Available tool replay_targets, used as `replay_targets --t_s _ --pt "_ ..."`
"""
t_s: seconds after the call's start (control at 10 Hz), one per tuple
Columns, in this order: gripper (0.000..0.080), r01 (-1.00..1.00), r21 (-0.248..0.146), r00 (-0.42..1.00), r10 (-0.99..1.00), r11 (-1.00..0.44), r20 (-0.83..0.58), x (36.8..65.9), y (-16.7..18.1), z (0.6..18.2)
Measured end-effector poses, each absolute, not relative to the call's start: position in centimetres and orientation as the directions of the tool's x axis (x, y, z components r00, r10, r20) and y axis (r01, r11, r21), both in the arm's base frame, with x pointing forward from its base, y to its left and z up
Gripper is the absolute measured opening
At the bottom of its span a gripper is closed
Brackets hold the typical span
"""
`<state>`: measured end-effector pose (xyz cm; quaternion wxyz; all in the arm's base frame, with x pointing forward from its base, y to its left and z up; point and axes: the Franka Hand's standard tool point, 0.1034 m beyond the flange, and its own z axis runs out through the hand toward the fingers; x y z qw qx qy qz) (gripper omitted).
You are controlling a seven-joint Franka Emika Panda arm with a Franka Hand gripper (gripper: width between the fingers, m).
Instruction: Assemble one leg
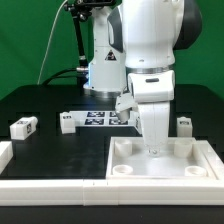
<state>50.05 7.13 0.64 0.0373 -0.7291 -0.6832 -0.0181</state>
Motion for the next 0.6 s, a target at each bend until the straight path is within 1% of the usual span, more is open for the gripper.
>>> replay_targets --t_s 0.1,0.2,0.6 --pt "0.0600 0.997 -0.030 0.066 0.995 -0.064 0.077 50.04 7.12 0.63" --pt "0.0634 0.997 -0.030 0.066 0.995 -0.064 0.077 50.04 7.11 0.63" --pt "0.0649 0.996 -0.030 0.084 0.994 -0.082 0.075 49.93 7.10 0.83"
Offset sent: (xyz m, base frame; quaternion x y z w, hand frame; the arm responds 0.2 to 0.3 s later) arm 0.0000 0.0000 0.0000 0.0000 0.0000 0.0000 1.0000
